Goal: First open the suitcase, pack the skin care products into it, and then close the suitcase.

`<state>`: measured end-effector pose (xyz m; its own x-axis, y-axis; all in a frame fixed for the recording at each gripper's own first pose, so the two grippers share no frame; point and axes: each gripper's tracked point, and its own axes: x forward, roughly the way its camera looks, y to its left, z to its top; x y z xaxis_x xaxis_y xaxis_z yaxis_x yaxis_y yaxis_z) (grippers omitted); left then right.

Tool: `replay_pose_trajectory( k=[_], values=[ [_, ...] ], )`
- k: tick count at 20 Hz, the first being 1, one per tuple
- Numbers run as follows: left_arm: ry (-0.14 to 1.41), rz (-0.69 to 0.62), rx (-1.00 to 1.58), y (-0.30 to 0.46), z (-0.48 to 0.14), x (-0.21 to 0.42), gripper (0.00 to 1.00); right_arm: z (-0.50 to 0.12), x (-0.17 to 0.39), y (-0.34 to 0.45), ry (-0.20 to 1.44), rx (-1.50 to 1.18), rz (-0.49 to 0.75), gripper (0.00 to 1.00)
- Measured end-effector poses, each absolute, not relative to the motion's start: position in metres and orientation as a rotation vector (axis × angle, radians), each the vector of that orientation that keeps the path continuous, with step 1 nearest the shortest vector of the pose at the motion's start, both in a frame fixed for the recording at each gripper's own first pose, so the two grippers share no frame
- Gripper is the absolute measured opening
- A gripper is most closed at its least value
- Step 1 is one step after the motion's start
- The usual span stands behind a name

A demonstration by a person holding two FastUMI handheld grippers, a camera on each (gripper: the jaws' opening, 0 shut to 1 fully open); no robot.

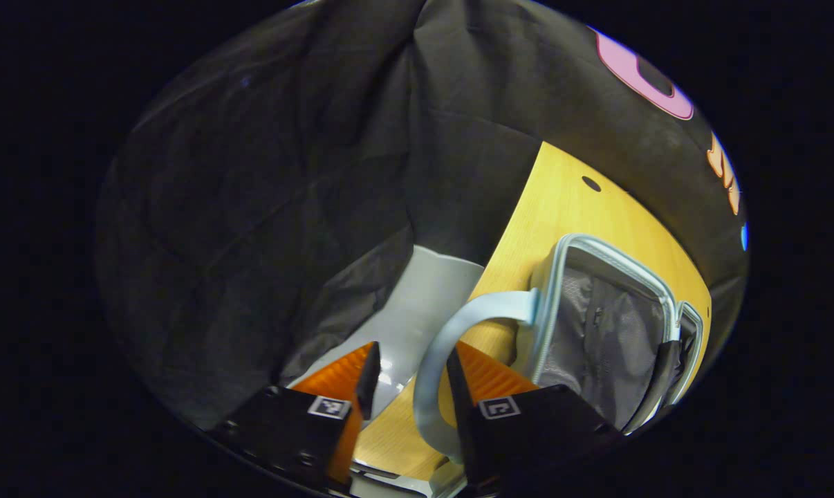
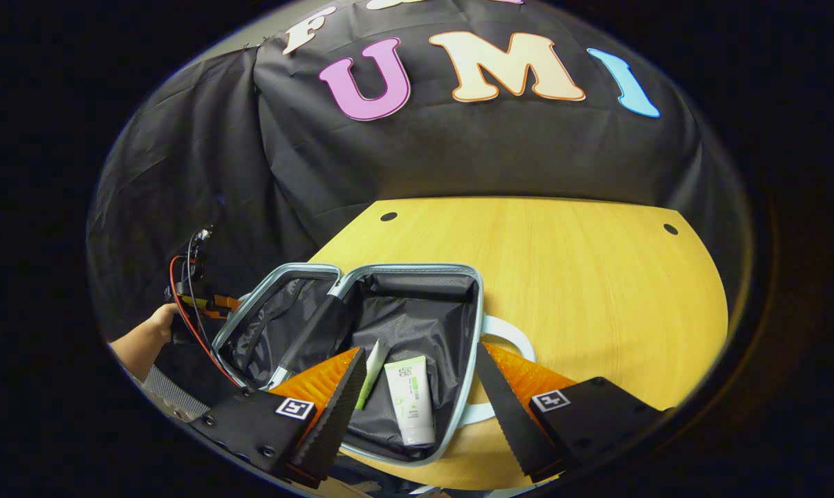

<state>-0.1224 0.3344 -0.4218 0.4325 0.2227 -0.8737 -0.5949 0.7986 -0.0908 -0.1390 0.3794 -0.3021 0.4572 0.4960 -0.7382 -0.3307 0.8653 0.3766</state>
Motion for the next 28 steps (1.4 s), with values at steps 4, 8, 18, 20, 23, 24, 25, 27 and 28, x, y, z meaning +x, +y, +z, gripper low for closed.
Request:
replay_pose_trajectory(
  k=[4,8,18,20,23,24,25,27,28],
  values=[
    [0.999,0.495,-0.407,0.322,-0.419,-0.116,0.13,-0.298,-0.131,0.368,0.942,0.195,0.491,0.98],
    [0.969,0.477,-0.326,0.321,-0.388,-0.111,0.01,-0.296,-0.127,0.359,0.92,0.192,0.486,0.98],
    [0.727,0.461,-0.208,0.278,-0.231,-0.103,0.0,-0.28,-0.118,0.323,0.823,0.193,0.575,0.98],
    [0.693,0.443,-0.176,0.257,-0.202,-0.101,0.0,-0.278,-0.114,0.312,0.818,0.205,0.589,0.98],
    [0.655,0.415,-0.137,0.226,-0.159,-0.101,0.0,-0.277,-0.11,0.294,0.814,0.215,0.604,0.98],
    [0.648,0.401,-0.123,0.214,-0.151,-0.098,0.0,-0.276,-0.108,0.288,0.811,0.221,0.606,0.98],
    [0.642,0.393,-0.106,0.202,-0.144,-0.099,0.0,-0.275,-0.106,0.283,0.807,0.228,0.607,0.98],
    [0.622,0.366,-0.092,0.174,-0.134,-0.089,0.0,-0.271,-0.102,0.274,0.799,0.24,0.609,0.98],
    [0.616,0.346,-0.088,0.16,-0.13,-0.082,0.0,-0.271,-0.102,0.269,0.796,0.244,0.612,0.98]
  ],
)
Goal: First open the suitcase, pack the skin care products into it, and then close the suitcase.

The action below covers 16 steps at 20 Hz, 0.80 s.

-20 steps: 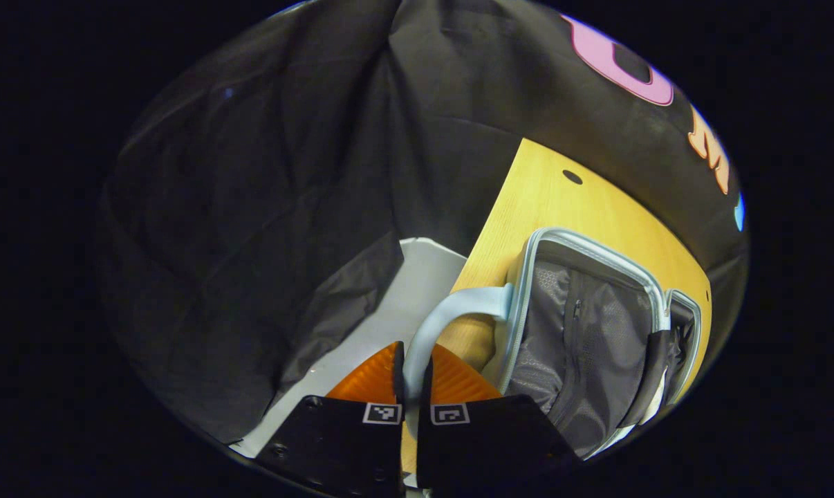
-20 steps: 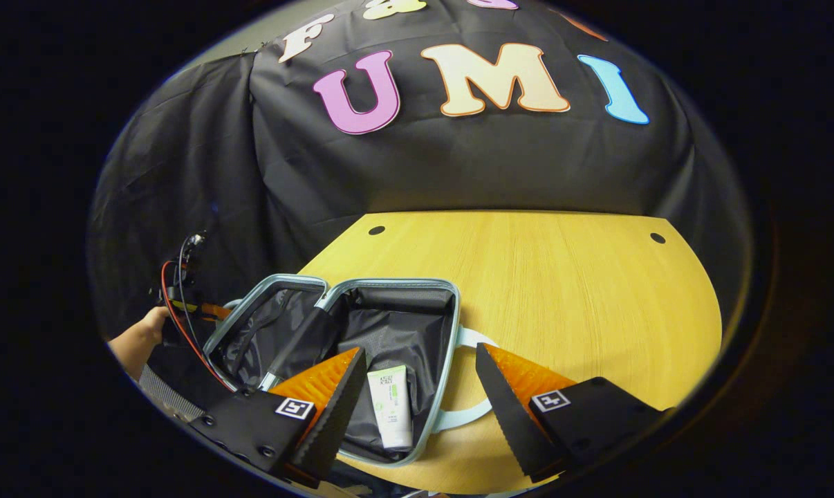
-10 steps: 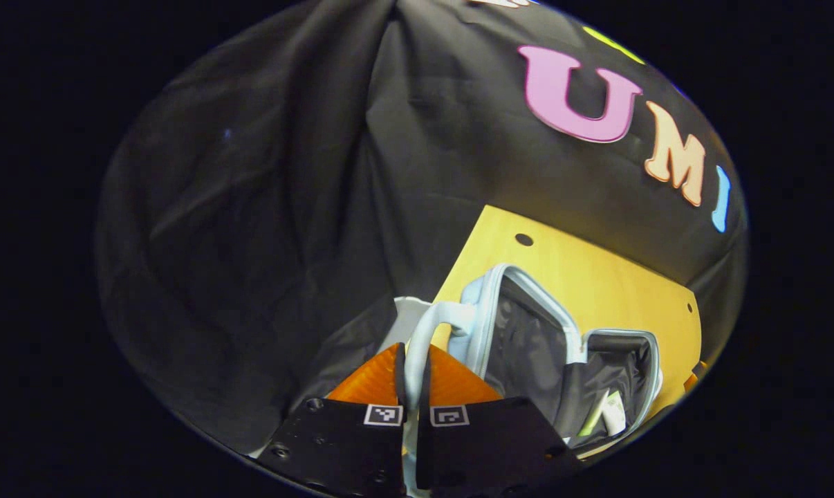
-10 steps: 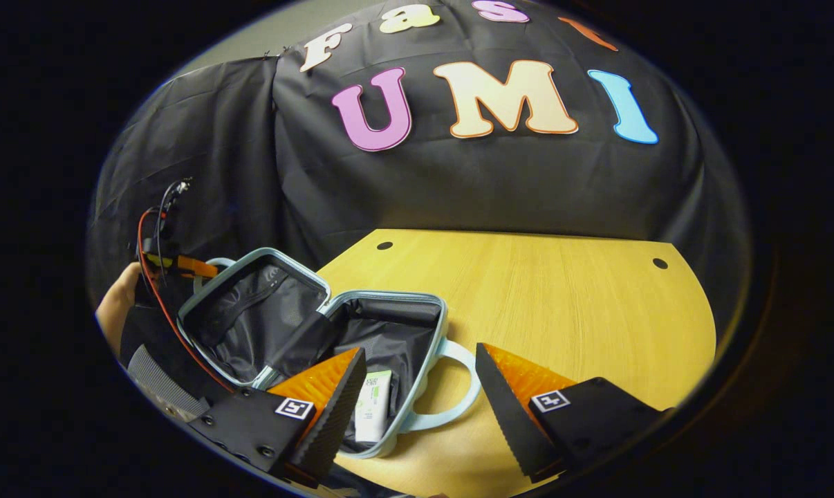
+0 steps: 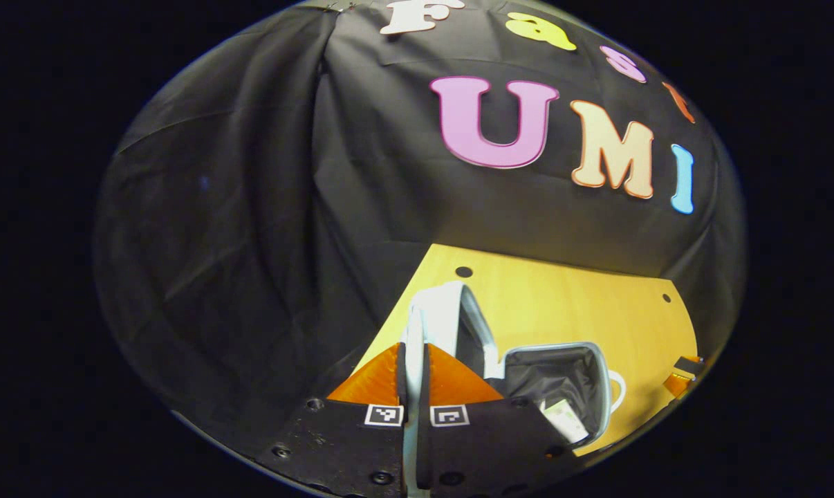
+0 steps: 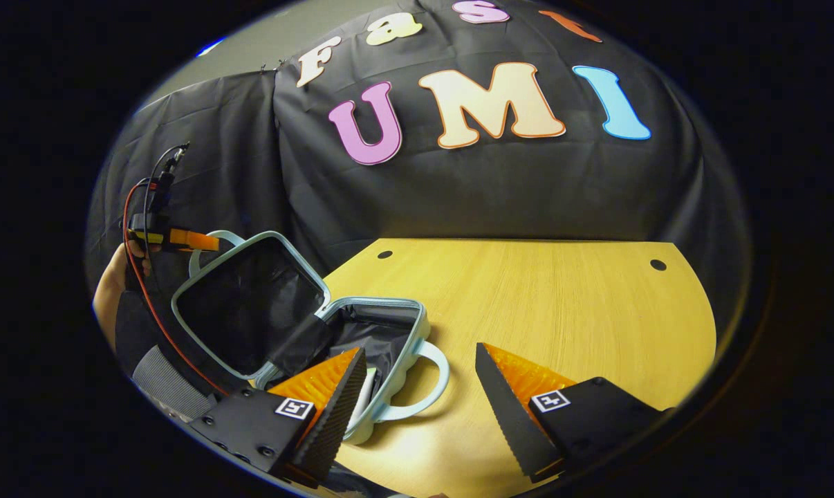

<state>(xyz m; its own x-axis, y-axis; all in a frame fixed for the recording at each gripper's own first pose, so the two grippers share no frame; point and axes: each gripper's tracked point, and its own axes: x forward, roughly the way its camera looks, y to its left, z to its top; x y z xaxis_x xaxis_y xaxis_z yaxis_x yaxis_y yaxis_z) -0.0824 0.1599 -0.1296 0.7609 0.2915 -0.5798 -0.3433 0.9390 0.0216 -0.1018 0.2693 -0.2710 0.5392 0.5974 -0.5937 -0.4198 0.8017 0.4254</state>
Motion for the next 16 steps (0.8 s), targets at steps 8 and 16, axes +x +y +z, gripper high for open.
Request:
replay_pose_trajectory(
  k=[8,16],
  values=[
    [0.546,0.118,-0.129,0.031,-0.114,-0.04,0.0,-0.27,-0.099,0.244,0.797,0.274,0.615,0.98],
    [0.553,-0.078,-0.244,-0.076,-0.136,-0.015,0.0,-0.272,-0.088,0.21,0.788,0.261,0.577,0.98]
  ],
)
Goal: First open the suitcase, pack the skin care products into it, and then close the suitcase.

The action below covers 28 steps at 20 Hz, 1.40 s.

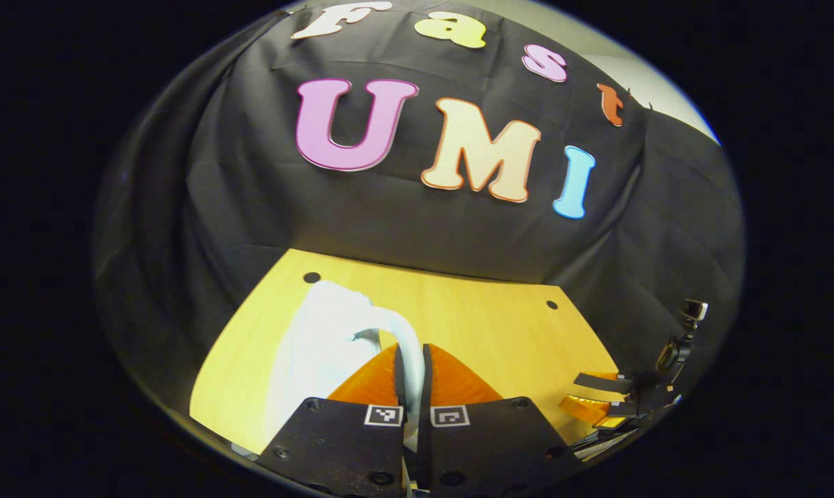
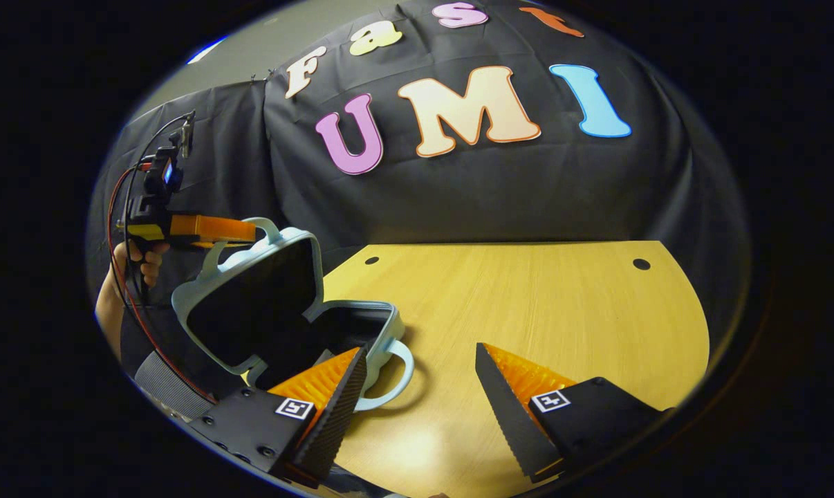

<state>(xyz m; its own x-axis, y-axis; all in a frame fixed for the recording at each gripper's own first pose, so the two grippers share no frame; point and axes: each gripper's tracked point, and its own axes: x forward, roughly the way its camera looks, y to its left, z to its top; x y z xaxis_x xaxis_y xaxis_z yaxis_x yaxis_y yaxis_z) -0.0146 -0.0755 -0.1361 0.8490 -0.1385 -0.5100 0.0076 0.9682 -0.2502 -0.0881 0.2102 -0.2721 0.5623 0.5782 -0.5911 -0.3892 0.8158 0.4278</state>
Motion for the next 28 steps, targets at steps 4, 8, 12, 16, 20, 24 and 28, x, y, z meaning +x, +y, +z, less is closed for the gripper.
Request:
replay_pose_trajectory(
  k=[4,8,12,16,20,24,28],
  values=[
    [0.582,-0.144,-0.263,-0.123,-0.159,-0.012,0.01,-0.271,-0.083,0.194,0.781,0.249,0.558,0.98],
    [0.639,-0.183,-0.282,-0.162,-0.192,-0.016,0.04,-0.269,-0.079,0.172,0.772,0.235,0.544,0.98],
    [0.626,-0.146,-0.242,-0.188,-0.212,-0.011,0.21,-0.258,-0.069,0.148,0.738,0.233,0.533,0.98],
    [0.541,-0.062,-0.221,-0.206,-0.198,-0.005,0.84,-0.23,-0.045,0.121,0.643,0.249,0.521,0.98],
    [0.367,0.116,-0.121,-0.2,-0.154,0.008,0.92,-0.173,-0.002,0.088,0.421,0.219,0.467,0.98],
    [0.171,0.213,-0.009,-0.204,-0.087,0.009,0.95,-0.105,0.038,0.061,0.221,0.238,0.341,0.97],
    [0.106,0.079,0.008,-0.246,-0.046,0.019,0.94,-0.066,0.052,0.046,0.145,0.234,0.239,0.97]
  ],
)
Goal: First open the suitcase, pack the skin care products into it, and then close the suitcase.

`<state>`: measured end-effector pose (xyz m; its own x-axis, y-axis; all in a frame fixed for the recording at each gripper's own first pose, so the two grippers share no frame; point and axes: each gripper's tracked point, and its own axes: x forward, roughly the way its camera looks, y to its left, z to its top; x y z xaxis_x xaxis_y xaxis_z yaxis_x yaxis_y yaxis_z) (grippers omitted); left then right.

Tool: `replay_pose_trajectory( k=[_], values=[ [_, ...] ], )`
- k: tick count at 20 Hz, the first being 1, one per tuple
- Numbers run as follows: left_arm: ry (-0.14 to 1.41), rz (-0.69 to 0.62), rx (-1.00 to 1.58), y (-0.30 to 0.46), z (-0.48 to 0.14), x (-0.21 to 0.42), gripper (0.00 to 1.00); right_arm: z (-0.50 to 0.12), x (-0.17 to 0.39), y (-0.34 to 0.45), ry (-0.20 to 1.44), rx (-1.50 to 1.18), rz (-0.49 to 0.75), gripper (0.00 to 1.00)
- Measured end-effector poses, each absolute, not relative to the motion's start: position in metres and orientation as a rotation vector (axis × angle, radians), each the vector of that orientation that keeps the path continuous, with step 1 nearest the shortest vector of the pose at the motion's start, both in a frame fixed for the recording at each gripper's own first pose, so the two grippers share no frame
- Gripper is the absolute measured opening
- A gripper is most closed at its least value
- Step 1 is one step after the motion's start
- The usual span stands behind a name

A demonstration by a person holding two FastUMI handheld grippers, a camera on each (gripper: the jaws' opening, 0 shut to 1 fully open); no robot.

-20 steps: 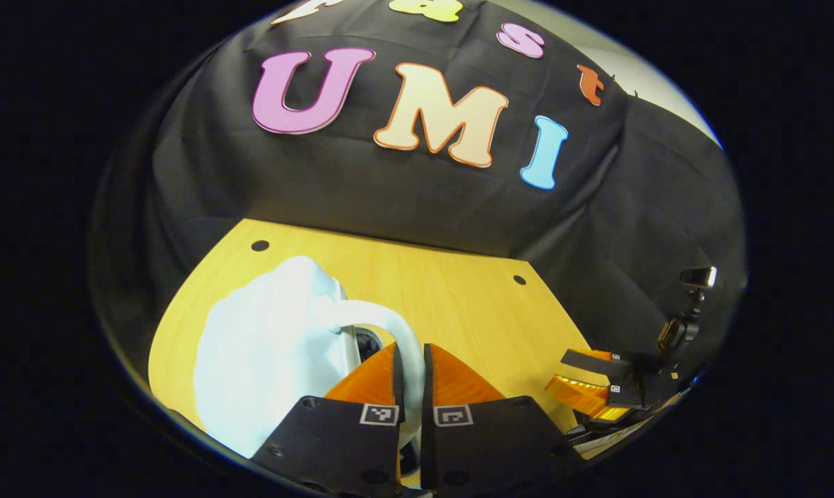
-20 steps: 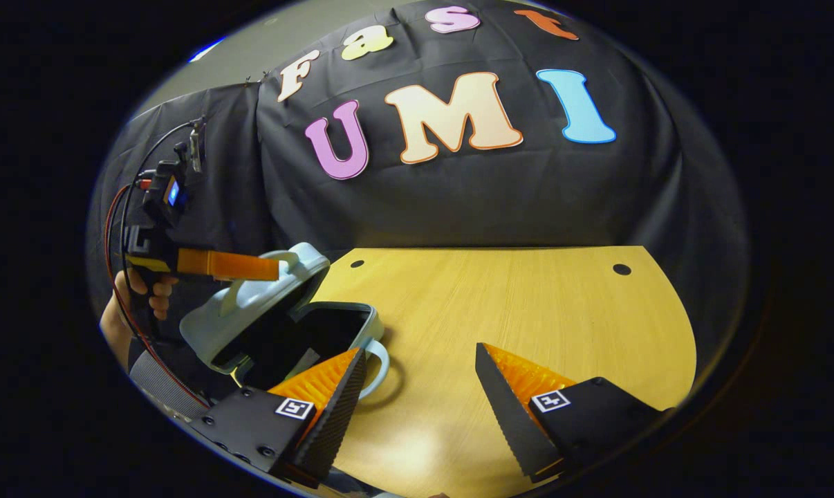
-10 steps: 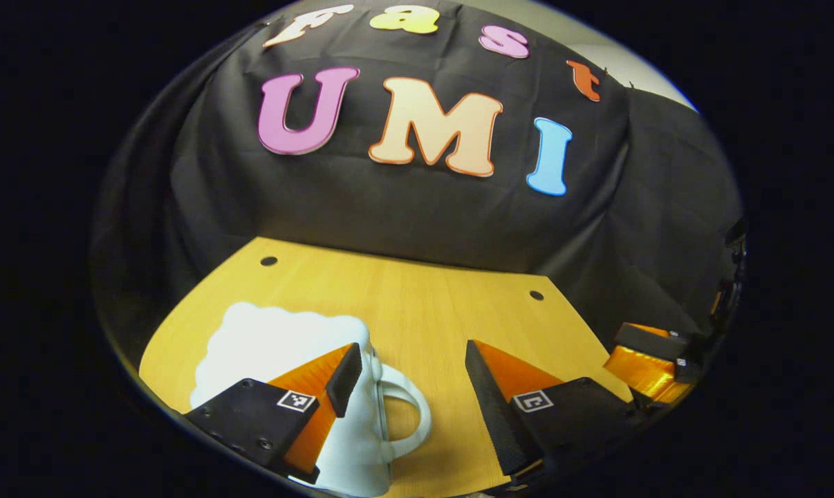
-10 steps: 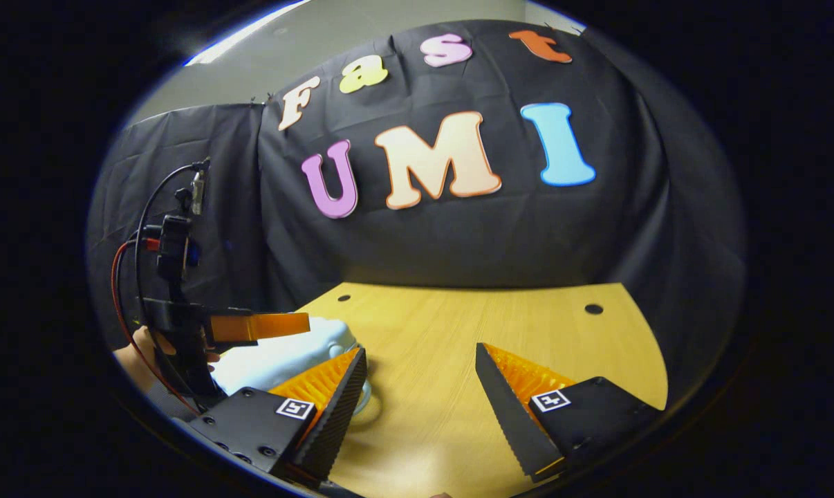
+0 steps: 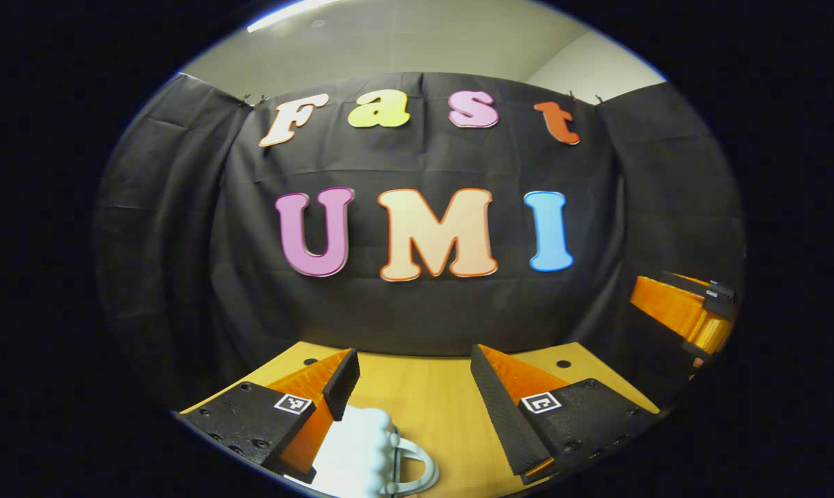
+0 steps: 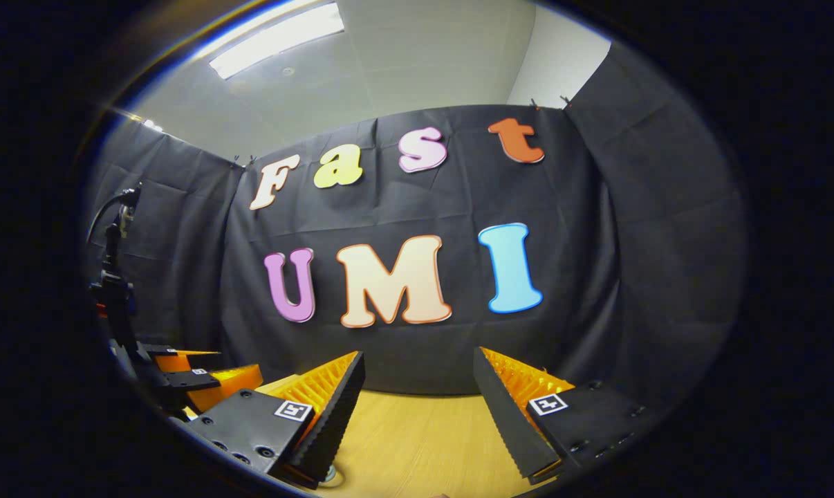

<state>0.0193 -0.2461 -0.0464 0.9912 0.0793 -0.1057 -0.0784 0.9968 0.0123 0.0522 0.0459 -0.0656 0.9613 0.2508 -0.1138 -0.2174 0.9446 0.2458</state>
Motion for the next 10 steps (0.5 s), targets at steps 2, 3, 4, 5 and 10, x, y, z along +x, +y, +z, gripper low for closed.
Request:
replay_pose_trajectory(
  k=[2,3,4,5,10],
  values=[
    [0.104,0.024,0.0,-0.258,-0.036,0.03,0.96,-0.049,0.047,0.041,0.113,0.227,0.204,0.97],
    [0.101,0.013,-0.007,-0.259,-0.034,0.031,0.95,-0.041,0.044,0.042,0.092,0.21,0.199,0.97],
    [0.088,-0.001,-0.015,-0.261,-0.03,0.033,0.95,-0.036,0.043,0.041,0.067,0.184,0.186,0.94],
    [0.083,-0.011,-0.018,-0.262,-0.029,0.034,0.95,-0.03,0.041,0.039,0.049,0.157,0.167,0.97],
    [0.096,-0.059,-0.022,-0.258,-0.035,0.026,0.95,-0.015,0.028,0.048,0.012,0.127,0.139,0.97]
  ],
)
